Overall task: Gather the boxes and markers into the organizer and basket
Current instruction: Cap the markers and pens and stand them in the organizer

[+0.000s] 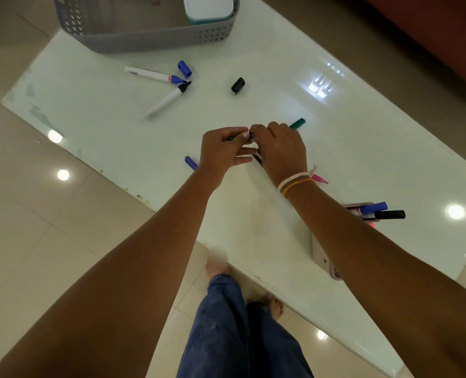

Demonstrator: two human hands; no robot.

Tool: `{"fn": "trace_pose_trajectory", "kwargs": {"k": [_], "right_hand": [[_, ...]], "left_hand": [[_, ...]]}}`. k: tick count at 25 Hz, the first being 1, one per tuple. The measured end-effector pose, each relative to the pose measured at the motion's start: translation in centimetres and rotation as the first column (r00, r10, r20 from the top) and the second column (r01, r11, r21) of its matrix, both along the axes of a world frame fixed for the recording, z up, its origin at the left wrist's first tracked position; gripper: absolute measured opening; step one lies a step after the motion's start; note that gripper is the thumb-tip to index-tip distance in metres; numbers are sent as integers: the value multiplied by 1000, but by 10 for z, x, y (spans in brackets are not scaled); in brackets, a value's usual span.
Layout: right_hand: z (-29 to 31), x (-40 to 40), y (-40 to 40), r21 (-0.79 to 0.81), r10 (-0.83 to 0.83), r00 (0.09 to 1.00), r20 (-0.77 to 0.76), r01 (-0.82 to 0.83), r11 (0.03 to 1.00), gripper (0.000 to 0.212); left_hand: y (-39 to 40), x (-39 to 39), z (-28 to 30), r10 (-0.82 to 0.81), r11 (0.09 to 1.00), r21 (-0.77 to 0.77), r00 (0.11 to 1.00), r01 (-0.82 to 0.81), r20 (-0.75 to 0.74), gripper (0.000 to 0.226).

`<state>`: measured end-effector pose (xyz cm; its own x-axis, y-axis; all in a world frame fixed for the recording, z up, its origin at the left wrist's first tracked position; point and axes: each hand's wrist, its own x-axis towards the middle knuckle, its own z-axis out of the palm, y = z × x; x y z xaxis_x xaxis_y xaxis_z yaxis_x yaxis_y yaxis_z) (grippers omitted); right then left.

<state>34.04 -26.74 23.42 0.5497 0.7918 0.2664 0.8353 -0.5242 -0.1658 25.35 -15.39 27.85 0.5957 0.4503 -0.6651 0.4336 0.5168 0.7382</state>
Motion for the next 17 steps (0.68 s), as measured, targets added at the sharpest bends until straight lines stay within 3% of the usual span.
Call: {"fn": "trace_pose_trajectory", "kwargs": {"k": [2,4,6,8,9,11,13,14,15,17], "right_hand": [[11,2,-4,-15,-1,995,-95,0,1000,17],[20,3,-5,-6,-160,935,-316,167,986,25],[23,11,-4,35,-424,713,-558,531,847,34],[18,31,-3,-54,-554,376,-743,791,610,41],[17,41,-1,-153,-591,251,-767,822,549,46],[12,56,2,-294,-647,176,-742,782,549,44],[10,63,6,-289,-611,139,-779,785,548,30],[10,64,6,-278,-567,74,-820,815,509,28],[12,63,4,-262,-478,-23,-878,859,439,29],[21,55,-3,-254,-124,-227,-966,920,297,35]], "left_hand": [[-8,4,-3,81,994,-78,997,-79,18,24],[-13,4,-5,191,968,-167,982,-188,4,21],[-15,2,-9,248,949,-193,968,-248,-28,18],[-18,-2,-14,253,947,-195,966,-257,-46,18],[-19,-5,-17,251,946,-199,967,-255,-47,18],[-19,-8,-20,259,943,-205,965,-264,-48,15],[-20,-11,-20,282,933,-220,958,-285,-46,13],[-20,-13,-19,291,929,-228,956,-292,-41,14],[-20,-14,-17,294,927,-233,955,-295,-37,14],[-21,-18,-13,294,926,-243,956,-290,-23,15]]}}
